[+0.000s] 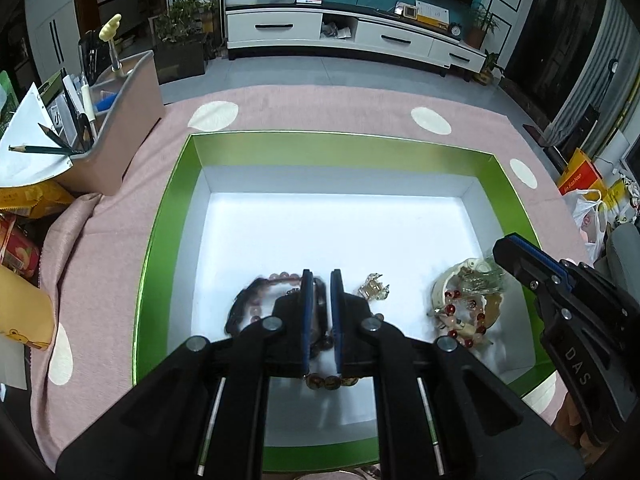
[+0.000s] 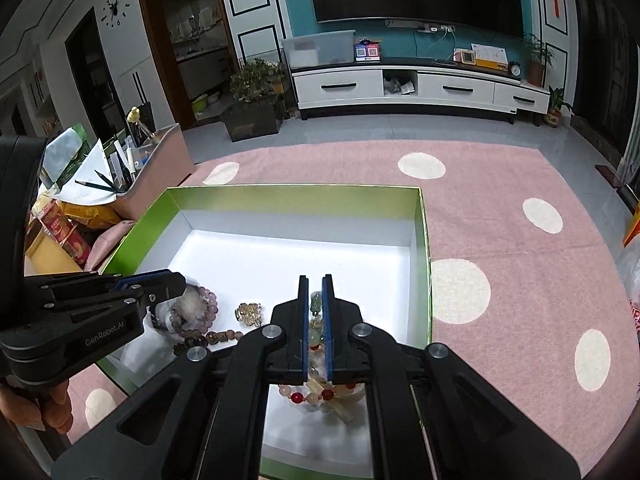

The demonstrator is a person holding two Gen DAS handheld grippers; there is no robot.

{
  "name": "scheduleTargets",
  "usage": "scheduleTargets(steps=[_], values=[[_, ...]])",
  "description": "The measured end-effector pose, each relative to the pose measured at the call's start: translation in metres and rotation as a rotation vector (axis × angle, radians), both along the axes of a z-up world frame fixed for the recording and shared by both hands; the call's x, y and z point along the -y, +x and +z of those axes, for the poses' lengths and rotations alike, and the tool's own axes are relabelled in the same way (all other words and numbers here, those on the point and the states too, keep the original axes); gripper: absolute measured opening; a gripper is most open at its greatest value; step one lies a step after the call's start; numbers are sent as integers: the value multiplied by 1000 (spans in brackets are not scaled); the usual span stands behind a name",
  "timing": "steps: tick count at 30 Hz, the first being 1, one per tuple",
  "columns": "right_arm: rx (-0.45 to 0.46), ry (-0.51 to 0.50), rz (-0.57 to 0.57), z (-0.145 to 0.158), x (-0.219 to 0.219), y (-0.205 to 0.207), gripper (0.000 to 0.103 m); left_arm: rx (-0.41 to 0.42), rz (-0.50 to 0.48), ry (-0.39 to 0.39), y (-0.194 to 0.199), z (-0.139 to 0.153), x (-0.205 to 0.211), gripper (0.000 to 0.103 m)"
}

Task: Organize jewelry
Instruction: 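Lower the watch with the left tool while the right tool lowers the jade chain, opening both, then withdraw both open tools from the box toward the silver bangle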

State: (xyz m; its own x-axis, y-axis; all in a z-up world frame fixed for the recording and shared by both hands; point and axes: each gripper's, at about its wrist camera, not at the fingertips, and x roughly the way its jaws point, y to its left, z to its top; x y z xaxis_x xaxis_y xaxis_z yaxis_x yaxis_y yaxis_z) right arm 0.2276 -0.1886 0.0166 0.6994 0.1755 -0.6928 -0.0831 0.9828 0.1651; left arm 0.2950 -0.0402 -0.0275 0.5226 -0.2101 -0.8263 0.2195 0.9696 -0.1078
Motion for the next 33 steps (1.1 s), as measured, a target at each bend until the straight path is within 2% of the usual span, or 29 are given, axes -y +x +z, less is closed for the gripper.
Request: scheduleTargets(steps=[5, 7, 9, 11, 12, 16, 17, 19, 21, 26, 33], values=[[-9, 4, 3, 1, 1, 0, 10, 4, -1, -1, -2, 3, 0, 10], [-9, 7, 2, 1, 1, -2, 10, 8, -1, 1, -4, 5, 1, 17], [-7, 6, 1, 2, 2, -4, 13, 10, -1, -1, -5, 6, 2, 34], [-6, 13, -1, 4, 3, -7, 23, 15, -3, -1, -9, 9, 2, 38], [-5, 16, -3, 4, 4, -9, 28, 18, -3, 3, -10, 11, 3, 44], [0, 19, -13, 7, 9, -16, 31, 36, -2, 6, -18, 20, 3, 53], [1, 19, -16, 9, 10, -18, 34, 40, -1, 9, -20, 22, 3, 59], [3, 20, -22, 11, 12, -21, 39, 53, -3, 14, -24, 27, 4, 63], [6, 20, -34, 13, 14, -25, 44, 62, 1, 15, -28, 31, 3, 71], [19, 20, -57, 23, 18, -34, 55, 73, 12, 6, -37, 41, -3, 76], [44, 14, -78, 38, 20, -48, 59, 87, 32, -10, -51, 54, -12, 78]])
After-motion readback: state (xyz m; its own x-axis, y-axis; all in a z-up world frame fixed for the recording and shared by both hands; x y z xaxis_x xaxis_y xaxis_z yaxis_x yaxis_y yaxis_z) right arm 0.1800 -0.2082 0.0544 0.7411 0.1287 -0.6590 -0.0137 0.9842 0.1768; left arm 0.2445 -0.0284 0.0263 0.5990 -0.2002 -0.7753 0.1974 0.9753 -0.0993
